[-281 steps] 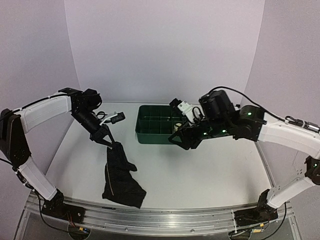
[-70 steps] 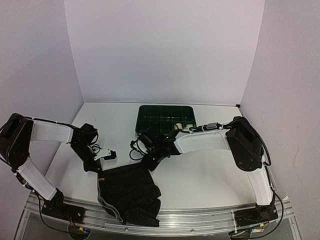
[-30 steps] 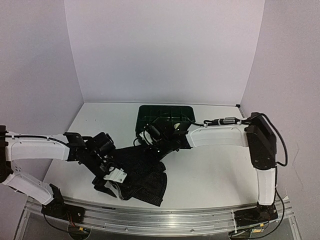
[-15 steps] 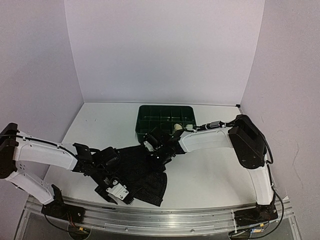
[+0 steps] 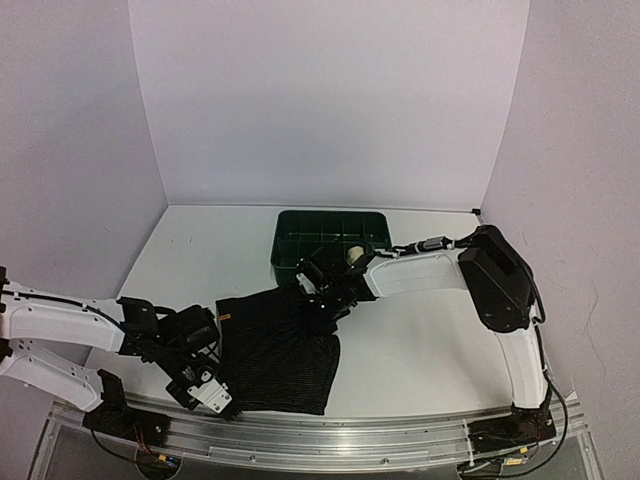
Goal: Roll the underwear
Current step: Flatten out the underwear at the center of the board, then fold the underwear at the center of the board.
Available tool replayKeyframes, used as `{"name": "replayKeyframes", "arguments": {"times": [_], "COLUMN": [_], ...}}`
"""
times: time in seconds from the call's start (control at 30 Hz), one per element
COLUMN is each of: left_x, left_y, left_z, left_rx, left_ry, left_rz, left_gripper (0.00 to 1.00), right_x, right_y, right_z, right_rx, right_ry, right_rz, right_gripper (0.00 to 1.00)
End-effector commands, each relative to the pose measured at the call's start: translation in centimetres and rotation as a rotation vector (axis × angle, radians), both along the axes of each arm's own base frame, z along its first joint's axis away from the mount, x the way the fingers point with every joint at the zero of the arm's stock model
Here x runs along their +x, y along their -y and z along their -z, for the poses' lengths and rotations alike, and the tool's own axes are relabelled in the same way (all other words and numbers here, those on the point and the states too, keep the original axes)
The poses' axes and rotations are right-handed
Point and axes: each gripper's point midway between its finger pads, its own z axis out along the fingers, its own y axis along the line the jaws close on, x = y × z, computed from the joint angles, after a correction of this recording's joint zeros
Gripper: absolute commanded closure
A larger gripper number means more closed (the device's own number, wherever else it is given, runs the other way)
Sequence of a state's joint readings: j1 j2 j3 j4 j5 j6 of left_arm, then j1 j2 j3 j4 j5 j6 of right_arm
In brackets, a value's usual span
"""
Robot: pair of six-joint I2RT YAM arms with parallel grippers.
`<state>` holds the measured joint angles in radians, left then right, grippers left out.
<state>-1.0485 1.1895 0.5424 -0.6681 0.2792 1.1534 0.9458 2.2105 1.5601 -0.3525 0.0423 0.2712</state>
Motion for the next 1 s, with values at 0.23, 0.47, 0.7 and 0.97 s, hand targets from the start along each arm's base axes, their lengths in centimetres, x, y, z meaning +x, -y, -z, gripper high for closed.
{"name": "replayKeyframes", "arguments": {"times": [0.23,0.47,0.7,0.97], "left_x": [-0.9,-0.3,-0.8,-0.4], "left_y": [-0.5,-0.2,-1.0,-0.8], "left_z": [1.0,0.6,0.1,-0.3], "left_rx": [0.032,0.027,0.014,-0.010], "left_ry": [-0.055,-0.037,-0.030,-0.008], "left_rz": [-0.005,-0.036,-0.035,-0.064], "left_gripper": [0.90,0.71,0.61,0.61], "right_x": [1.1,-2.7,-14.1,-22.0], "right_y": [-0.2,-2.8,-1.5,1.5], "right_z": [-2.4,-11.3,-10.0,-3.9], "right_rx": [-0.021,0.051,0.040,-0.049], "right_ry": [0.081,0.302,0.375,0.291], "right_rz": [-0.100,-0.417,-0.867,-1.145], "right_gripper": [0.86,0.55,0.49,0.60]}}
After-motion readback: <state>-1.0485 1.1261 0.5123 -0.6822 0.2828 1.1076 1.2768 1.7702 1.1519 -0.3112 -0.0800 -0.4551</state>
